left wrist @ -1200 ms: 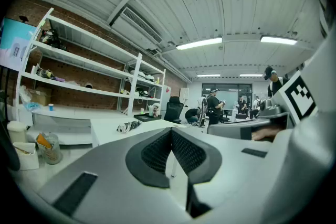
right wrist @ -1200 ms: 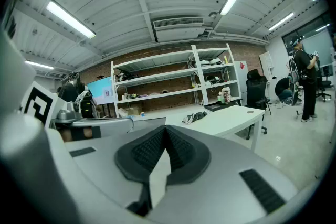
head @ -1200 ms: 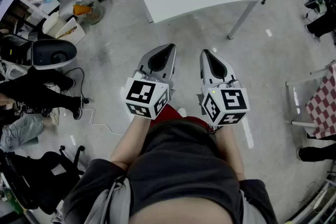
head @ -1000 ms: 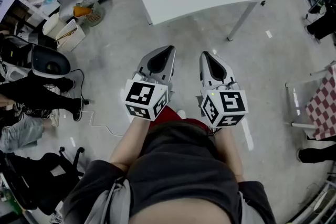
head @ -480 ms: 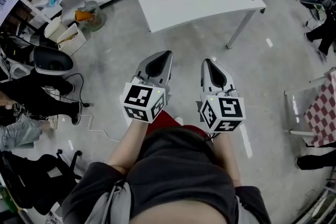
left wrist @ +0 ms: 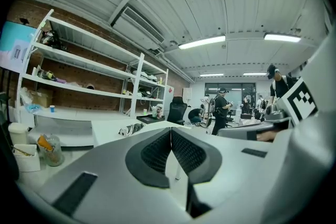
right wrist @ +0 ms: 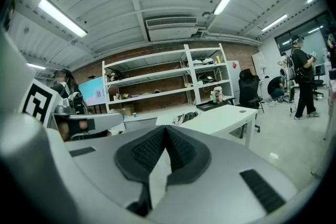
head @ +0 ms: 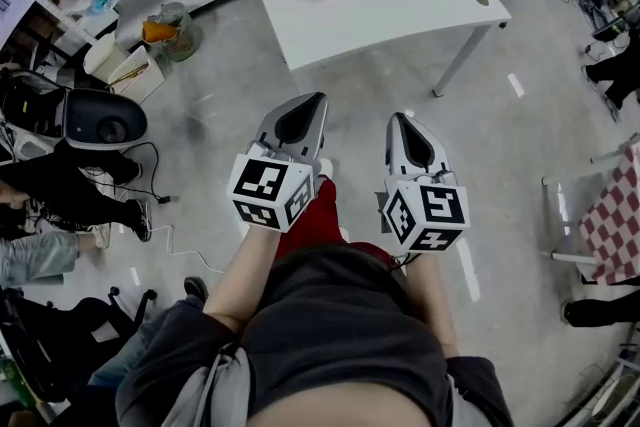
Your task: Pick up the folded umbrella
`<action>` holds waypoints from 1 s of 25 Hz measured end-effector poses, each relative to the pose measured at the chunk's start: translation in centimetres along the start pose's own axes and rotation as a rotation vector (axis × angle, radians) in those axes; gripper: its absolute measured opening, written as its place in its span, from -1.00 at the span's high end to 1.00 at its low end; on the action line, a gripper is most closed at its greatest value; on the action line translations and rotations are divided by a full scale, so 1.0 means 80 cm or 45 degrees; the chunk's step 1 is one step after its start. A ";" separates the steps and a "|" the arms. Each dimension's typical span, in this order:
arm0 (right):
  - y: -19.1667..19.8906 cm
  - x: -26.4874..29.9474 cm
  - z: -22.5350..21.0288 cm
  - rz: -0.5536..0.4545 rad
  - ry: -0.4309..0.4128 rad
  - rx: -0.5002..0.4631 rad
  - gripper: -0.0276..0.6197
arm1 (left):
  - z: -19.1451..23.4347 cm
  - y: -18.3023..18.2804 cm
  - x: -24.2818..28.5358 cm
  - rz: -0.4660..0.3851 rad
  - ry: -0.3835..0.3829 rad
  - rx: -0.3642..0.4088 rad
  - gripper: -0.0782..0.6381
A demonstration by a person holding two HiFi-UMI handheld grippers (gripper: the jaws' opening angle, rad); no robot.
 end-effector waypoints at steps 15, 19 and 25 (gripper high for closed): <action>-0.023 0.132 -0.040 0.039 0.078 0.005 0.86 | 0.103 -0.024 0.117 -0.006 0.025 0.006 0.74; -0.033 0.168 -0.043 0.048 0.075 0.013 0.86 | 0.126 -0.028 0.147 0.012 0.034 -0.003 0.74; -0.043 0.212 -0.053 0.075 0.085 0.026 0.86 | 0.149 -0.029 0.188 0.050 0.058 -0.005 0.74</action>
Point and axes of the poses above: the fingertips, and each gripper's own axes: x forward along the fingers, z to its left, y out of its underside, the point moved 3 cm from there along -x, backward along the fingers, and after that the axes turned 8 degrees about y, right-handed, at the moved point
